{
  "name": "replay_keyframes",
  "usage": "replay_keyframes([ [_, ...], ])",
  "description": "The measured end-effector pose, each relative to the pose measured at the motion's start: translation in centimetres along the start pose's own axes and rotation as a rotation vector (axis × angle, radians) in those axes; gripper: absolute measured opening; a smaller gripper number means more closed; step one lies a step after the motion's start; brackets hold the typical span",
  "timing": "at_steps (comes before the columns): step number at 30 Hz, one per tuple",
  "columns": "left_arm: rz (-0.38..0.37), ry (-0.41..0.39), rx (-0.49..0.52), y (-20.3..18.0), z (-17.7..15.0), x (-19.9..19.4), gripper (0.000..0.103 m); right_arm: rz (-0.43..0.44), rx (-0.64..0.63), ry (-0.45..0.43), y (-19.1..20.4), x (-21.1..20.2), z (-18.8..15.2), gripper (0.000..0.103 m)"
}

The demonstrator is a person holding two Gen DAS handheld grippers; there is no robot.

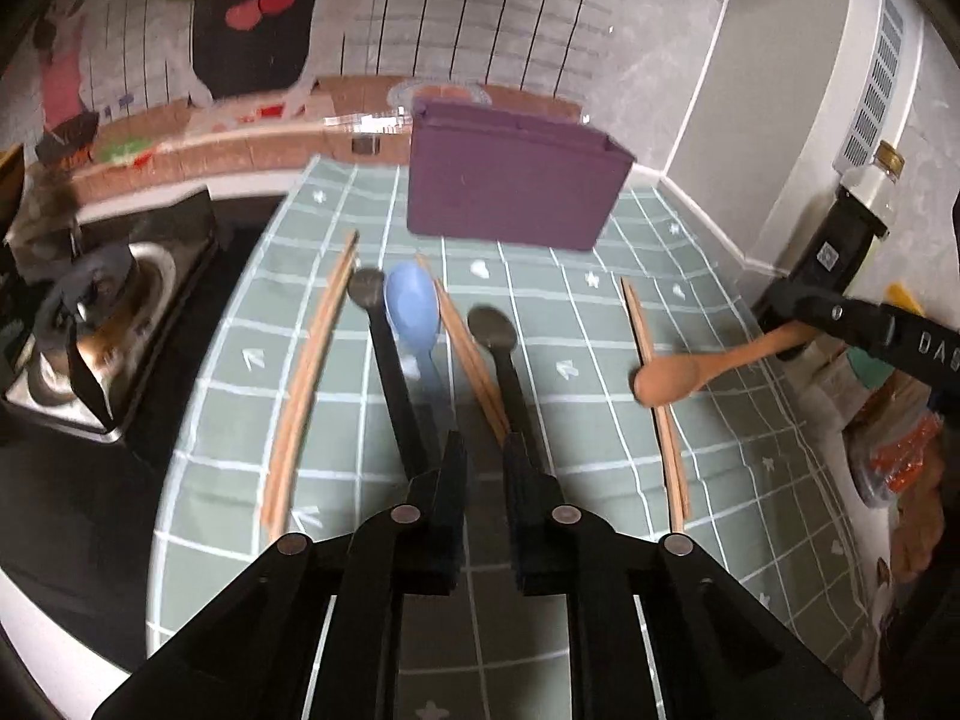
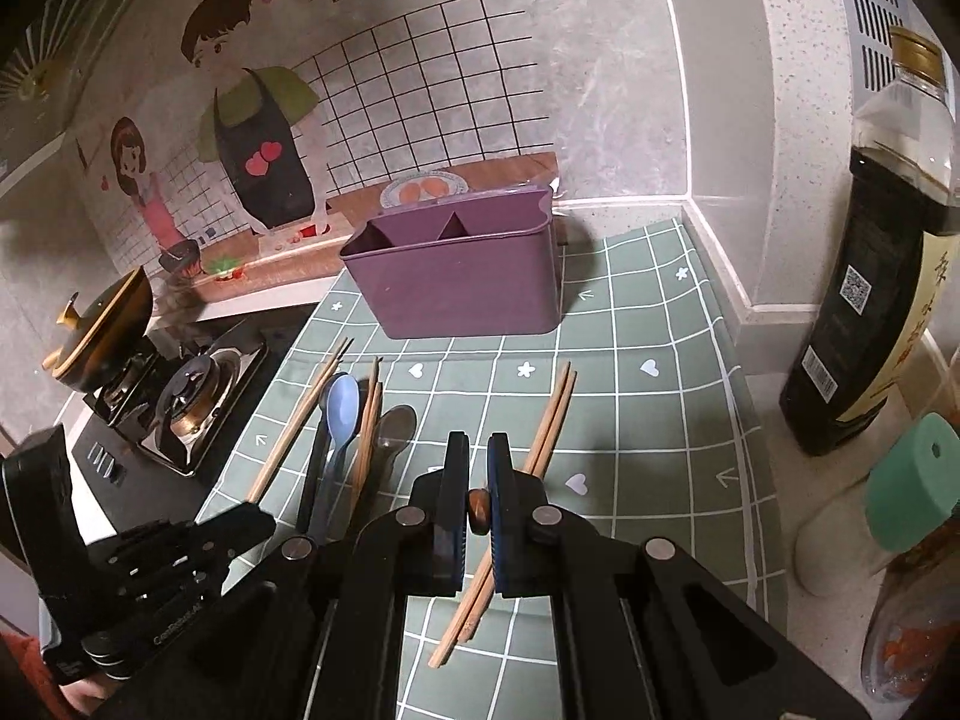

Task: Organize utensils
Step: 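Lift the wooden spoon off the mat with the right tool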

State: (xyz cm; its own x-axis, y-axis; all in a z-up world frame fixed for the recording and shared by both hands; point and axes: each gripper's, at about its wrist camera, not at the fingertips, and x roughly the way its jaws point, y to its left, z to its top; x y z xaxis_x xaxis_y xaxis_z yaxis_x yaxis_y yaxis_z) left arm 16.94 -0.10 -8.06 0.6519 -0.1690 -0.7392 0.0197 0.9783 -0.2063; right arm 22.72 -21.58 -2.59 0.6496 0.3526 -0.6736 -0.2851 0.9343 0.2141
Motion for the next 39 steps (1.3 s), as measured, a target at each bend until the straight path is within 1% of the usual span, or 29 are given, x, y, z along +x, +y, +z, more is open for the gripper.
replay_keyframes([
  [2, -0.024, 0.028, -0.005, -0.4, -0.5, 0.7, 0.024, 0.000, 0.007, 0.003, -0.2, 0.0, -0.1, 0.006],
  [5, -0.040, 0.051, 0.013, -1.6, -1.3, 1.6, 0.028, 0.005, 0.016, 0.005, -0.6, 0.0, -0.1, 0.006],
  [8, -0.025, 0.070, 0.043, -2.9, -2.0, 2.5, 0.029, 0.014, 0.017, 0.005, -0.9, 0.1, -0.1, 0.006],
  [14, 0.024, 0.071, 0.035, -3.3, -1.7, 3.3, 0.029, 0.038, 0.020, 0.010, -1.2, 0.3, -0.3, 0.006],
  [20, -0.004, 0.037, 0.032, -2.3, 0.7, 3.1, 0.029, 0.073, 0.022, 0.042, -0.9, 0.5, -1.2, 0.006],
  [23, -0.015, 0.043, 0.016, -1.8, 1.5, 3.3, 0.029, 0.100, 0.045, 0.068, -0.7, 1.1, -1.9, 0.006],
  [28, -0.017, 0.052, 0.006, -0.7, 1.4, 2.8, 0.029, 0.135, 0.038, 0.123, 0.9, 2.7, -3.1, 0.006],
  [32, -0.015, 0.056, -0.020, 0.8, 1.2, 2.3, 0.029, 0.152, 0.035, 0.188, 2.1, 4.7, -4.3, 0.007],
  [35, -0.011, 0.052, -0.047, 2.4, 1.2, 1.8, 0.029, 0.144, 0.023, 0.213, 2.6, 6.2, -4.7, 0.008],
  [37, -0.010, 0.052, -0.059, 3.1, 1.2, 1.5, 0.029, 0.131, -0.009, 0.229, 2.9, 7.1, -4.6, 0.008],
  [39, -0.005, 0.050, -0.068, 3.8, 1.2, 1.2, 0.029, 0.099, -0.071, 0.249, 3.5, 8.3, -4.5, 0.008],
])
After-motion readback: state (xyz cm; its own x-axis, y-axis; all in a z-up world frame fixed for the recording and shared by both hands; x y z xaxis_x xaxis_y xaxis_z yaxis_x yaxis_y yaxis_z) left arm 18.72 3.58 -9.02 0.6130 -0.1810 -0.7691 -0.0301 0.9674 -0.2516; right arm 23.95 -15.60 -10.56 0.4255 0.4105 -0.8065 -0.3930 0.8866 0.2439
